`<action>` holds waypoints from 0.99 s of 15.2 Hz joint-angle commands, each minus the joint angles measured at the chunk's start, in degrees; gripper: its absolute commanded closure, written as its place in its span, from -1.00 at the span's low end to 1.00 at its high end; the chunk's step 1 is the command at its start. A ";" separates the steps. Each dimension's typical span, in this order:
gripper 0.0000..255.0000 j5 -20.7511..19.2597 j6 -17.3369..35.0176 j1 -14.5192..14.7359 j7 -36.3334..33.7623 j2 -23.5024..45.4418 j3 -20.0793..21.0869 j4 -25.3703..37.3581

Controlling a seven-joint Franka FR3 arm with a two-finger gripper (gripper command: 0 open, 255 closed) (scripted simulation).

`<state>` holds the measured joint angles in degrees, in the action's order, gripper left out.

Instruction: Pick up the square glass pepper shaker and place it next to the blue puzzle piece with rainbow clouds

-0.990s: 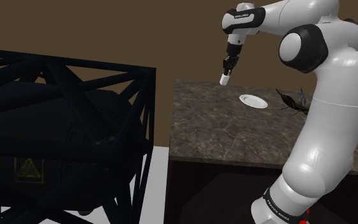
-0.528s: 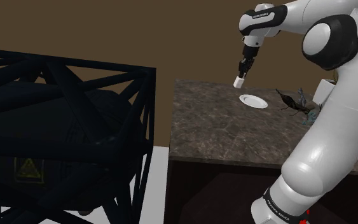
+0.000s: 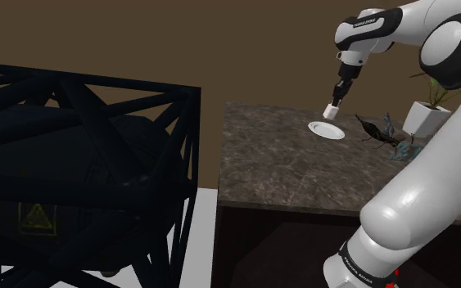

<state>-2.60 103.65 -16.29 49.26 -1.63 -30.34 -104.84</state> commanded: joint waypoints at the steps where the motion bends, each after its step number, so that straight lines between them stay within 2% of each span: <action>1: 1.00 -0.77 0.63 -1.13 2.12 -1.40 -1.16 -1.73; 8: 1.00 -2.99 1.20 -5.20 10.02 -4.81 -5.69 -4.72; 15: 1.00 -3.54 1.44 -9.31 19.45 -5.06 -11.18 -4.52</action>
<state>-5.83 105.40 -24.99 67.34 -6.27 -40.80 -109.42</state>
